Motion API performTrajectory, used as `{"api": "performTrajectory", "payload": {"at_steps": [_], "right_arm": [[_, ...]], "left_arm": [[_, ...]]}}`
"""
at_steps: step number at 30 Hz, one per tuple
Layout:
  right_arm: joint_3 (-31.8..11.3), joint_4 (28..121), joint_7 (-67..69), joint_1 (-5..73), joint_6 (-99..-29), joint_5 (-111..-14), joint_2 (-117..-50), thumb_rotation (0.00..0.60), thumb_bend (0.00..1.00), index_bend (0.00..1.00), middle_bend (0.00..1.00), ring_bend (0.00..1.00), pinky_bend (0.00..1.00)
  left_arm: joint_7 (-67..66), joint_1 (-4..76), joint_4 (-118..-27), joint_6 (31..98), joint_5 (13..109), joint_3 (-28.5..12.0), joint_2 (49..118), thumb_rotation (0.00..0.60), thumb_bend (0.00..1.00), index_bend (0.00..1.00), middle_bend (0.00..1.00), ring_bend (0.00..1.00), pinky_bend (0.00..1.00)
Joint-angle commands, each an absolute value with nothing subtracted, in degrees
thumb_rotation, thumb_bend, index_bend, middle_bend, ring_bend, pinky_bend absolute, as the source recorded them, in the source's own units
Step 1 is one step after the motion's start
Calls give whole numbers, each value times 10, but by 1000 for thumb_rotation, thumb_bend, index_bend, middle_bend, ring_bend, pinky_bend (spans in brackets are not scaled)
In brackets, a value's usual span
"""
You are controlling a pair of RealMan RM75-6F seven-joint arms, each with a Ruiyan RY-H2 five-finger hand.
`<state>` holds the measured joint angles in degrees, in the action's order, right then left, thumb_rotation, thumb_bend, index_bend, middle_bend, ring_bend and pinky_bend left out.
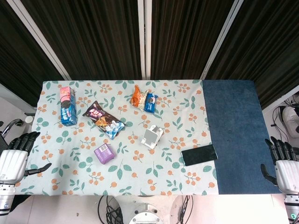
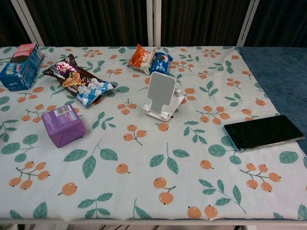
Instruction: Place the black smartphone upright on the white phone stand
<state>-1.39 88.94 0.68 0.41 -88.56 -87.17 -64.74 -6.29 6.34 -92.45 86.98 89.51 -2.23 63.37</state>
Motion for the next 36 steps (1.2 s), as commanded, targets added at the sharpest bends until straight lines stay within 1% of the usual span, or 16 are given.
{"api": "performTrajectory", "payload": {"at_steps": [1, 12, 18, 21, 25, 27, 30, 34, 36], "right_arm": [[-16, 890, 4, 5, -885, -871, -648, 600, 314, 0, 0, 0, 0], [-15, 893, -5, 6, -872, -868, -643, 600, 314, 0, 0, 0, 0], [-14, 920, -44, 19, -843, -860, -629, 600, 314, 0, 0, 0, 0], [-12, 944, -79, 37, -809, -859, -616, 600, 313, 0, 0, 0, 0], [-4, 998, -106, 82, -713, -846, -594, 600, 303, 0, 0, 0, 0], [-3, 1016, -126, 104, -677, -846, -592, 600, 301, 0, 0, 0, 0], [-13, 1029, -184, 138, -634, -828, -609, 600, 299, 0, 0, 0, 0], [-23, 1032, -265, 177, -582, -776, -649, 600, 297, 0, 0, 0, 0], [-28, 1028, -281, 189, -571, -761, -666, 600, 292, 0, 0, 0, 0]], "left_arm": [[-59, 64, -920, 870, 893, -24, 636, 372, 60, 116, 127, 132, 221], [-62, 67, -918, 869, 900, -23, 641, 374, 60, 116, 127, 132, 220], [-61, 72, -919, 865, 897, -26, 639, 374, 60, 116, 127, 132, 220], [-61, 72, -916, 866, 897, -26, 640, 371, 60, 116, 127, 132, 220], [-60, 72, -916, 858, 893, -22, 646, 371, 60, 116, 127, 132, 220], [-59, 72, -916, 857, 896, -19, 648, 372, 60, 116, 127, 132, 220], [-59, 70, -914, 858, 898, -16, 651, 373, 59, 116, 127, 132, 220], [-60, 66, -916, 856, 897, -11, 649, 371, 60, 116, 127, 132, 221], [-59, 65, -916, 856, 897, -9, 647, 370, 59, 116, 128, 132, 221]]}}
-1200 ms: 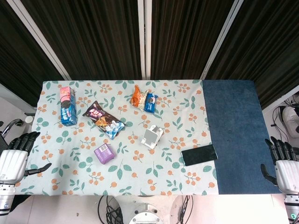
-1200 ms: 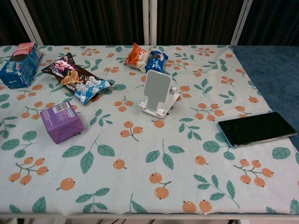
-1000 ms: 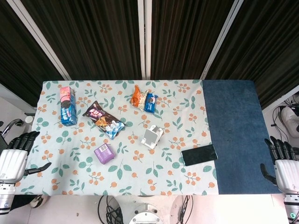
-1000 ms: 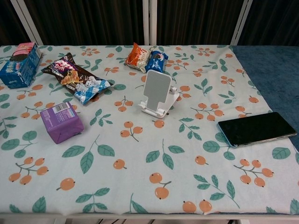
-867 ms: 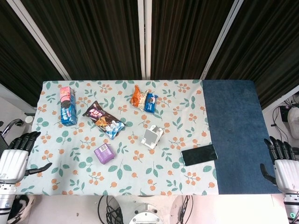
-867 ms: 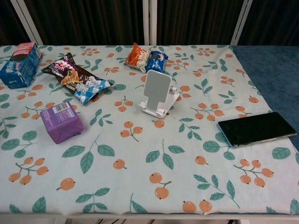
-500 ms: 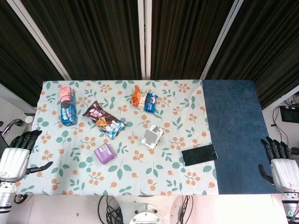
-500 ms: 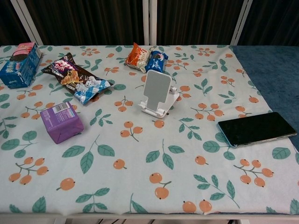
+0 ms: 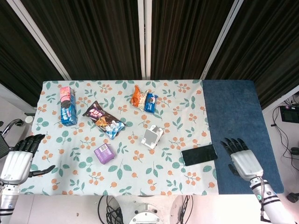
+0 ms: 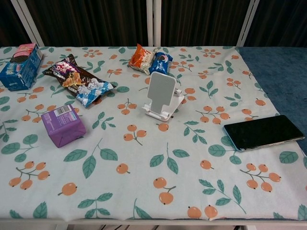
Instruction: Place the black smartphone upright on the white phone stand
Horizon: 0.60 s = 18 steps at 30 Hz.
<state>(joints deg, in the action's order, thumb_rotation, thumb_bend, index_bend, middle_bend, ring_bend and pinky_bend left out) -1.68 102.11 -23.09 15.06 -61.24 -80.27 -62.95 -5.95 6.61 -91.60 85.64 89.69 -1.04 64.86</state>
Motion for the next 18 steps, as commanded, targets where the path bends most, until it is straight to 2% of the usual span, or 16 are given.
{"api": "performTrajectory", "payload": {"at_steps": [1, 5, 11, 18], "right_arm": [[-31, 1022, -281, 197, -564, -755, -683, 600, 288, 0, 0, 0, 0], [-37, 1008, -277, 218, -542, -726, -715, 600, 272, 0, 0, 0, 0], [-33, 1021, -345, 257, -500, -630, -717, 600, 238, 0, 0, 0, 0], [-26, 1037, -405, 290, -514, -555, -723, 600, 153, 0, 0, 0, 0]], "left_arm": [[-59, 64, -915, 856, 896, -8, 646, 370, 59, 116, 128, 132, 221], [-53, 63, -915, 850, 891, -5, 642, 368, 59, 116, 127, 132, 221], [-47, 63, -920, 843, 892, -1, 637, 367, 61, 116, 127, 132, 221], [-46, 63, -919, 841, 888, -2, 636, 367, 61, 116, 127, 132, 221]]}}
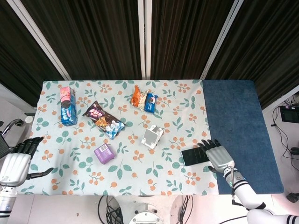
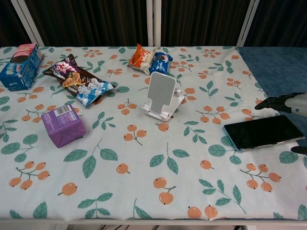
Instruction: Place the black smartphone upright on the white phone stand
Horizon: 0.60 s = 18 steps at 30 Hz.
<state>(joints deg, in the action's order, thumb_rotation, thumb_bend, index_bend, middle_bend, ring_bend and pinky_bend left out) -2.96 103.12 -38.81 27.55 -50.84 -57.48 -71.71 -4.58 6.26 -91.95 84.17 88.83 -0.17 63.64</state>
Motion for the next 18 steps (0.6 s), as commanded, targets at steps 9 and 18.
{"api": "performTrajectory", "payload": {"at_steps": [9, 18], "right_arm": [[-18, 1022, -399, 308, -532, -538, -739, 600, 152, 0, 0, 0, 0], [-11, 1012, -389, 322, -537, -524, -748, 600, 152, 0, 0, 0, 0]], "left_arm": [[-44, 67, -918, 835, 887, -3, 637, 365, 62, 116, 127, 132, 221], [-47, 69, -925, 834, 889, -4, 633, 366, 61, 116, 127, 132, 221]]}}
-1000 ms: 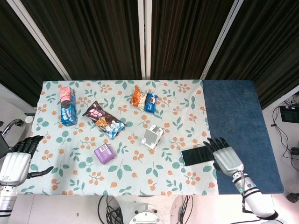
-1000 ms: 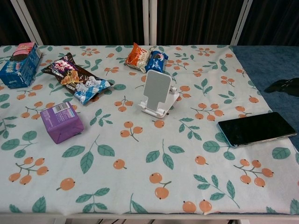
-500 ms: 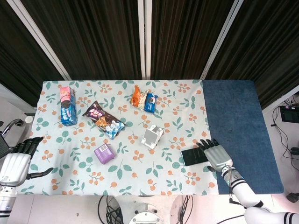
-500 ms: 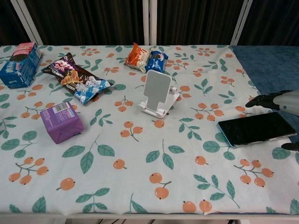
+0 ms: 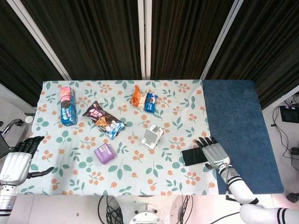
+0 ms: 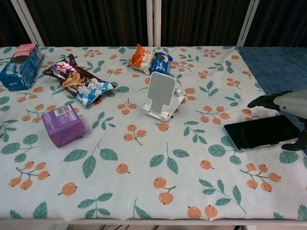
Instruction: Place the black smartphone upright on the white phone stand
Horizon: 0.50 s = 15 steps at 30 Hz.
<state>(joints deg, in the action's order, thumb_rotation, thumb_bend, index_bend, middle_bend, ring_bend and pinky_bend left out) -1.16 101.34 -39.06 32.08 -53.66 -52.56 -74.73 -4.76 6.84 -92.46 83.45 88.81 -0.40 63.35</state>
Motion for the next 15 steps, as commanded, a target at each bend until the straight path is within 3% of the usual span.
{"api": "performTrajectory", "payload": {"at_steps": [1, 15], "right_arm": [[-10, 1010, -388, 324, -537, -522, -749, 600, 152, 0, 0, 0, 0], [6, 1000, -385, 338, -549, -510, -758, 600, 176, 174, 0, 0, 0]], "left_arm": [[-46, 69, -925, 833, 889, -4, 632, 366, 61, 116, 127, 132, 221], [-43, 70, -928, 832, 883, -6, 628, 365, 61, 116, 127, 132, 221]]}}
